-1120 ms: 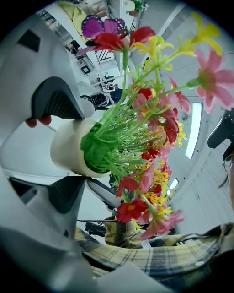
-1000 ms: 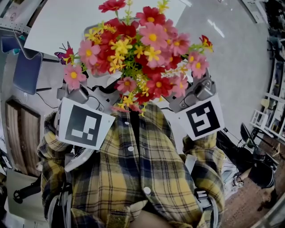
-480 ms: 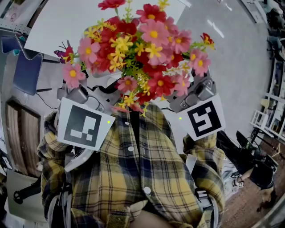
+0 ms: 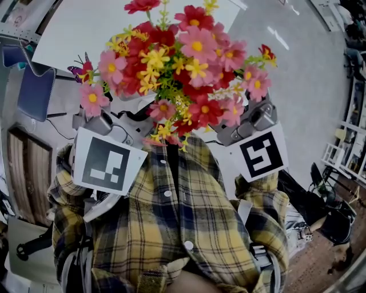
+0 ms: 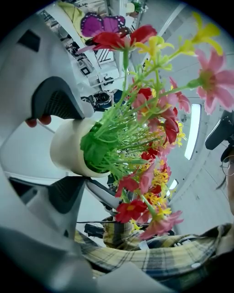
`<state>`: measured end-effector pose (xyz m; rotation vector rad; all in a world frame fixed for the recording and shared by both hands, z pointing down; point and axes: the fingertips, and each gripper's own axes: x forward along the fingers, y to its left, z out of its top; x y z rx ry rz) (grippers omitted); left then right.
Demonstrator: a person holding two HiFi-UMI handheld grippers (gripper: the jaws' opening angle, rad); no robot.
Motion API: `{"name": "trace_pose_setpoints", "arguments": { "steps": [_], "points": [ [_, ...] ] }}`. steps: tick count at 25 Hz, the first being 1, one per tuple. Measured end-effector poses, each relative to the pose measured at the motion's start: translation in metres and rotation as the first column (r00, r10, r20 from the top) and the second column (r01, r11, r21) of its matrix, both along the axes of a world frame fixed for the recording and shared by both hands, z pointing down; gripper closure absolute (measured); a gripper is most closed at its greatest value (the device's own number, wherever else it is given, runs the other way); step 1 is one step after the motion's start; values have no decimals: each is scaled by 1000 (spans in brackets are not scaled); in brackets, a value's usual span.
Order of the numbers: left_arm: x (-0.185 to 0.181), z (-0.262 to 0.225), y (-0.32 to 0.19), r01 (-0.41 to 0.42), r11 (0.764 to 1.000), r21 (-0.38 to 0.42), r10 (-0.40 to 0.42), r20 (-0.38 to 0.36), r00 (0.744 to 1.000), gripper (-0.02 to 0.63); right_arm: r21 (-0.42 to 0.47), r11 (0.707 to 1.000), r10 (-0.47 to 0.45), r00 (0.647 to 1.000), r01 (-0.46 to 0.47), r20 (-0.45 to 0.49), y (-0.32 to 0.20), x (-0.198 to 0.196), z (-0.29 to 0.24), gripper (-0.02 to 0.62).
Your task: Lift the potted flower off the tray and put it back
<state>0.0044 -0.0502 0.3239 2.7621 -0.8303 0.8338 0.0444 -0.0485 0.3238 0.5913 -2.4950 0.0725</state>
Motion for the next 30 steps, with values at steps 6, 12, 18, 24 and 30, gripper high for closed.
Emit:
{"name": "trace_pose_setpoints", "arguments": {
  "steps": [6,12,18,24,30],
  "points": [
    [0,0,1,-6,1000,-3,6,9,1000,232,-8,1000,0,1000,0,3,2,0,1,230],
    [-1,-1,2,-14,1000,-14,14,13,1000,230,-19,1000,7,1000,-7,7,4,0,0,230],
    [-1,0,4,-14,999,-36,15,20,1000,230,-31,999,9,1000,-9,-9,5,0,0,230],
    [-2,-1,3,-15,1000,-15,15,18,1000,230,-24,1000,10,1000,-10,10,4,-2,0,230],
    [0,1,5,-10,1000,-30,10,2,1000,230,-29,1000,8,1000,-8,14,4,-1,-1,230]
  ]
}}
